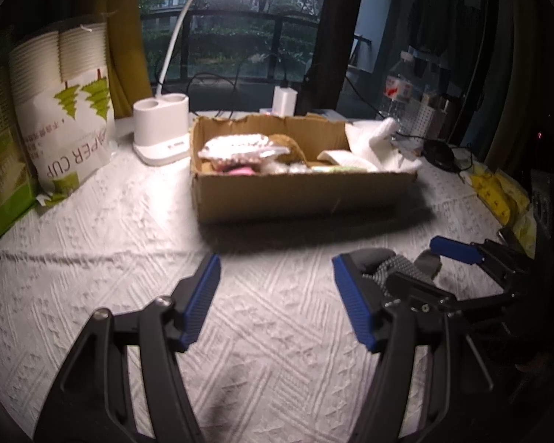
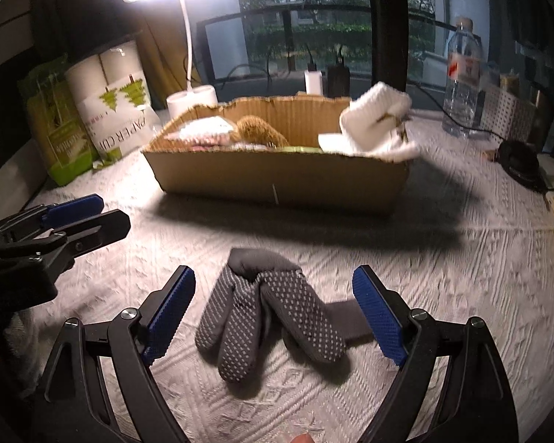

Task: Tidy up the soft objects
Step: 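Grasp the gray dotted gloves with the right gripper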

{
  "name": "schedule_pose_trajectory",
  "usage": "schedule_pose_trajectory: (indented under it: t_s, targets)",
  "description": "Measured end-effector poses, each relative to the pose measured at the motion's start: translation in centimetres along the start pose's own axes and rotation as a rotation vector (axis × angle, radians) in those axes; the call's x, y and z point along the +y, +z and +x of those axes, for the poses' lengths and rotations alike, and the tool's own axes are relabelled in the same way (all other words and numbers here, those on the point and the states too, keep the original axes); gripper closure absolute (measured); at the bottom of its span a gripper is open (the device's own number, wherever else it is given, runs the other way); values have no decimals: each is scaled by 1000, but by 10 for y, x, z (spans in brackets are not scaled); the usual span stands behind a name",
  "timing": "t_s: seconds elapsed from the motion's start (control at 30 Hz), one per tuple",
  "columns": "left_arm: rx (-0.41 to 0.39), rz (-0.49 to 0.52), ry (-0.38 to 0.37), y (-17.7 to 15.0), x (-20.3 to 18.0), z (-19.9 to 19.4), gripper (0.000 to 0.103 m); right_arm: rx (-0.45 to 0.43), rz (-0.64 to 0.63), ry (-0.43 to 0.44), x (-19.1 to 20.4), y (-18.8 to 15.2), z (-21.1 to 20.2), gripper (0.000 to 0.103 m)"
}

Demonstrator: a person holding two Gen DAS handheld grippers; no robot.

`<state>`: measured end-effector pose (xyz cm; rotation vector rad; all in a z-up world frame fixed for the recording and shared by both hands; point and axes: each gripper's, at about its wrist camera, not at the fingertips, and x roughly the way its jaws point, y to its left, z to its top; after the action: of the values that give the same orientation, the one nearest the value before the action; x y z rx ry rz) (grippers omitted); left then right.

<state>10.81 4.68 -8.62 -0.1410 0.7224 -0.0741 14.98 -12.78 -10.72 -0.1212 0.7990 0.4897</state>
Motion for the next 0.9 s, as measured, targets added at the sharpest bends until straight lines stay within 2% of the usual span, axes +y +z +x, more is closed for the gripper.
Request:
schedule_pose_trajectory:
  t_s: [0.27,0.4,0.57,0.7,0.77,0.9]
  targets:
    - [27,-13,2,-8,4,8,38,84,6,-14,3,-7,20,15]
    - [27,-18,4,-7,7,9,38,105,-7,-52,5,-7,25,37]
    - [29,-20,3,-8,8,9,38,112,-35,-77,9,-7,27,45]
    - [28,-18,2,-7,7,8,38,99,-35,-79,8,-8,25,70]
    - [24,-14,3,-7,6,7,38,87,-42,-67,8,-9,21,74]
    - [19,-15,5,-4,6,4,38,53,-47,-40,12,-5,10,75]
